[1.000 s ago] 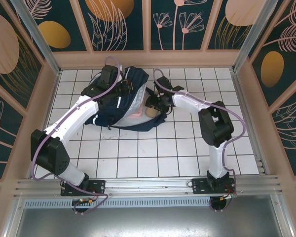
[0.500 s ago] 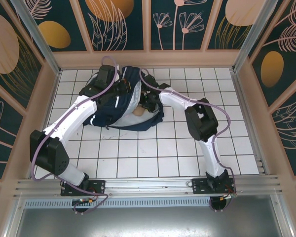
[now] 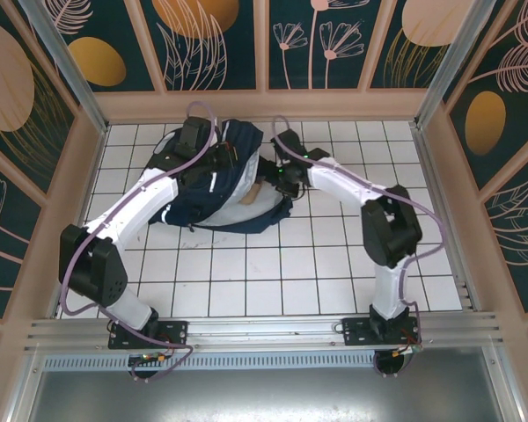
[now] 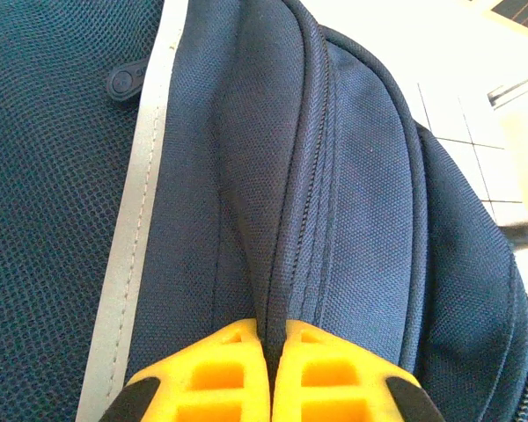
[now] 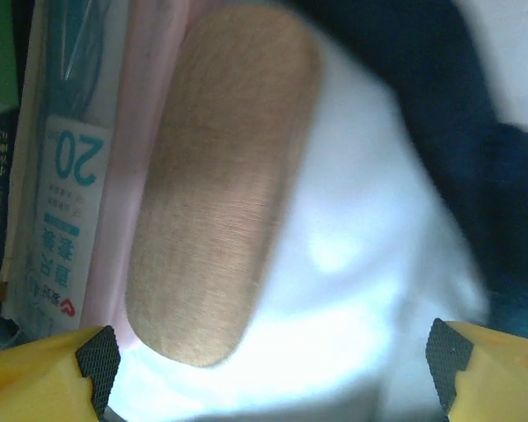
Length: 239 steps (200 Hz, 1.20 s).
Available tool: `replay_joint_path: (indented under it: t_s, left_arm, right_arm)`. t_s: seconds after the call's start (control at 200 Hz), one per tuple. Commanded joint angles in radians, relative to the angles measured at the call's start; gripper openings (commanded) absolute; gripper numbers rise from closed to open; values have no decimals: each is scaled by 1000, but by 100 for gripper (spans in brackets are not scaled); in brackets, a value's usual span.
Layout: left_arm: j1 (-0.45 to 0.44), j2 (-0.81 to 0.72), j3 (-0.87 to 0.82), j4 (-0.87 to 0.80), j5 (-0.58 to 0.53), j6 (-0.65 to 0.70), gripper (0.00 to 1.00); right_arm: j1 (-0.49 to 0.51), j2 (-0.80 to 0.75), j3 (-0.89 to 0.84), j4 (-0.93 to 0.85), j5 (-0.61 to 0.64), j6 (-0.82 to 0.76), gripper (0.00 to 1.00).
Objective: Pack the student bag
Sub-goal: Place the glasses case in the student bag, then close the student bag at the top-center of the table, then rotate the student bag at the top-center of the table.
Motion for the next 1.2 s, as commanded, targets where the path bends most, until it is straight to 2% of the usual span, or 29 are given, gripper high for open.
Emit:
replay_joint_path:
  t_s: [0.0, 0.075, 0.125, 0.22, 0.27, 0.535, 0.655, 0.826, 0.901, 0.991, 1.126, 1.191]
  left_arm:
    - [-8, 20, 23, 109, 35, -44, 0]
    - [-7, 36, 26, 103, 40, -41, 1]
    - [-7, 40, 22, 106, 45, -41, 19]
    - [-6, 38, 10, 107, 55, -34, 40]
    - [-3, 33, 3, 102, 50, -32, 58]
    - [90, -87, -157, 111, 55, -100, 98]
    - [138, -193, -293, 126, 41, -136, 98]
    - [178, -341, -487, 118, -34, -206, 99]
    - [186, -404, -558, 99, -61, -251, 98]
    - [189, -470, -632, 73, -96, -302, 93]
    - [192, -541, -728, 48, -131, -364, 79]
    - [193, -559, -764, 45, -138, -385, 74]
  right_arm:
    - [-24, -109, -113, -10, 76, 3, 92]
    - [-23, -180, -176, 7, 120, 4, 90]
    - [-16, -222, -206, 17, 165, -4, 90]
    - [16, -295, -253, 56, 237, -22, 90]
    - [32, -319, -266, 72, 250, -23, 91]
    - [151, -277, -191, 68, 306, -92, 99]
    - [169, -263, -206, 90, 322, -61, 99]
    - [184, -245, -220, 183, 204, -145, 99]
    - [196, -205, -190, 184, 129, -178, 83]
    - [223, -171, -182, 204, 45, -200, 76]
    - [280, -152, -213, 261, 6, -247, 64]
    - [296, -130, -216, 275, -36, -260, 54]
